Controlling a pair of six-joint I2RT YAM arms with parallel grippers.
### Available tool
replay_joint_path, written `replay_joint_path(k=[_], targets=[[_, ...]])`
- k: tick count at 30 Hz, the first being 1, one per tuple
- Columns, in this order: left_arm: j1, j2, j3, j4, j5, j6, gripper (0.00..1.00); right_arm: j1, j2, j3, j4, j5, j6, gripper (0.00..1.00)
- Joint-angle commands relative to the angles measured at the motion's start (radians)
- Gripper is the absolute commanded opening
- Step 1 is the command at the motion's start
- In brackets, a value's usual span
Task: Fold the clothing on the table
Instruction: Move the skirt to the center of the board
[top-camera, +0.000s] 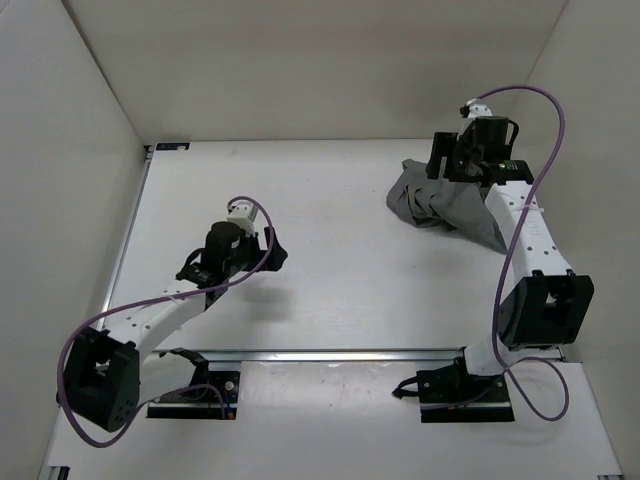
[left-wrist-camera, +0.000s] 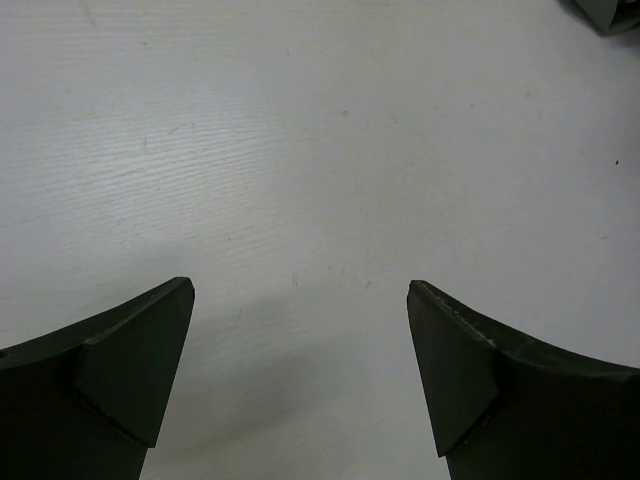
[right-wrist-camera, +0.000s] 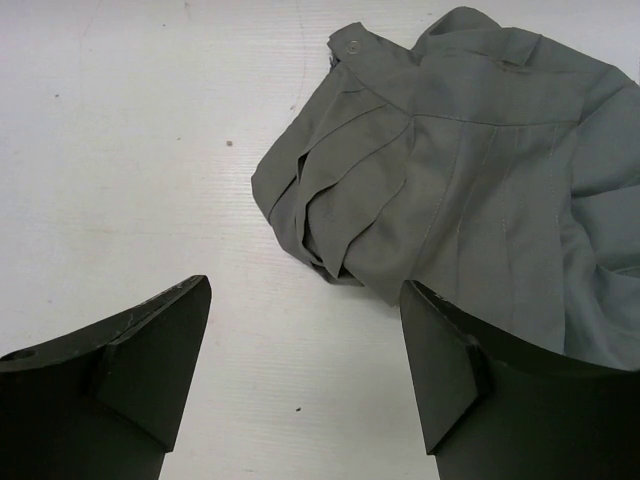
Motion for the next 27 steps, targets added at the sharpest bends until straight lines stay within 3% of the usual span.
replay_joint_path(k=[1, 8, 13, 15, 16, 17, 19, 22, 27], targets=[[0.016, -0.051, -0.011, 0.038, 0.000, -0.014, 0.99, -0.023, 0.058, 0.073, 0.028, 0.004, -0.018, 0.73], [0.111, -0.191, -0.164, 0.328, 0.260, -0.034, 0.99, -0.082, 0.199, 0.199, -0.024, 0.020, -0.065, 0.78], [0.130, -0.200, -0.195, 0.431, 0.288, -0.073, 0.99, -0.135, 0.257, 0.211, 0.028, -0.022, -0.053, 0.77], [0.137, -0.202, -0.203, 0.438, 0.259, -0.082, 0.73, -0.144, 0.306, 0.235, 0.017, -0.019, -0.059, 0.75], [0.138, -0.203, -0.195, 0.409, 0.200, -0.085, 0.20, -0.151, 0.311, 0.248, 0.017, -0.019, -0.067, 0.74], [0.139, -0.205, -0.184, 0.393, 0.175, -0.076, 0.02, -0.153, 0.326, 0.254, 0.023, -0.020, -0.068, 0.73], [0.127, -0.191, -0.154, 0.331, 0.086, -0.047, 0.05, -0.162, 0.369, 0.265, 0.031, -0.025, -0.070, 0.75], [0.131, -0.140, -0.102, 0.211, 0.061, 0.007, 0.15, -0.181, 0.443, 0.313, 0.046, -0.052, -0.065, 0.76], [0.134, -0.163, -0.143, 0.273, 0.057, 0.030, 0.16, -0.210, 0.582, 0.479, -0.027, -0.099, -0.058, 0.78]])
